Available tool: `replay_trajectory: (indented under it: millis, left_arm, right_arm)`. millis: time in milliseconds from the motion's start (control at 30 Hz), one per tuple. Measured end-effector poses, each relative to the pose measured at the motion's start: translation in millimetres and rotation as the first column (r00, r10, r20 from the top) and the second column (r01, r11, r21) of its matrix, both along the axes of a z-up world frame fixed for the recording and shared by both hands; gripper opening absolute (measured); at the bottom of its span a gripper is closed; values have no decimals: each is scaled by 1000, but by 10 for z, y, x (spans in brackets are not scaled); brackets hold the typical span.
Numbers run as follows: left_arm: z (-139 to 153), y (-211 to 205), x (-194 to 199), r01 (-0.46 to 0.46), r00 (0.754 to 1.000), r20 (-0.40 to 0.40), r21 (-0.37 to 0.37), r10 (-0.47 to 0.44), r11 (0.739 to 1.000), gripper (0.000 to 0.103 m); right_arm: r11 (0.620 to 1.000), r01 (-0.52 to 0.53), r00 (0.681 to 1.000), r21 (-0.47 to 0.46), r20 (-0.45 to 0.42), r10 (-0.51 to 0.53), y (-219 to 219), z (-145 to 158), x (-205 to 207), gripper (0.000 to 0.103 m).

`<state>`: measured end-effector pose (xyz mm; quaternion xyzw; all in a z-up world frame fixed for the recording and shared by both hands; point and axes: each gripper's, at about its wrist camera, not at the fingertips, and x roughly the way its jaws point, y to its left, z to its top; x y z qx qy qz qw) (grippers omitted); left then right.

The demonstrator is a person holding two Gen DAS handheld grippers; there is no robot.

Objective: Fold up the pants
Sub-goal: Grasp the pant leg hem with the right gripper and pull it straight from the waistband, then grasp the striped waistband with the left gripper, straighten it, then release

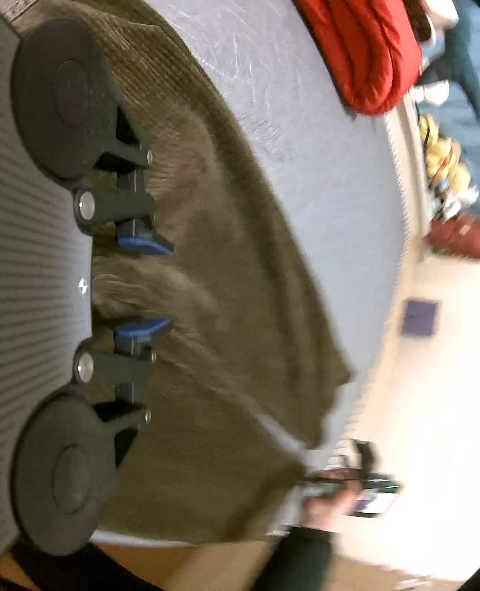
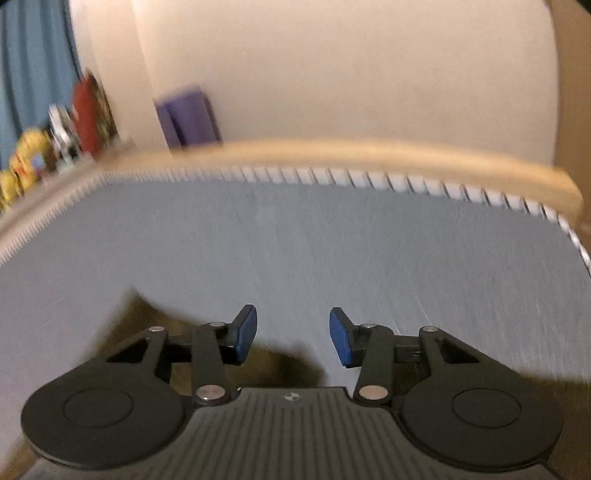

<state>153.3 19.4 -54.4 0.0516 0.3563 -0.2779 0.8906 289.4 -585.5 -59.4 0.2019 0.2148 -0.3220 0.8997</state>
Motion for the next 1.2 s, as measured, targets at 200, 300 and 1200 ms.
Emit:
replay_trajectory:
  millis: [200, 300, 1200]
  left_arm:
    - [145, 201, 43, -132, 991, 22, -75, 134, 988, 46]
    - [166, 231, 0, -152, 987, 31, -83, 155, 985, 46]
    - [-314, 1704, 187, -692, 701, -90, 155, 707, 705, 29]
  right_arm:
    - [942, -331, 943, 62, 61, 327, 299, 108, 648, 55]
    - [891, -397, 916, 218, 31, 401, 369, -141, 1093, 66]
    - [954, -297, 955, -48, 3, 298, 682, 323, 999, 45]
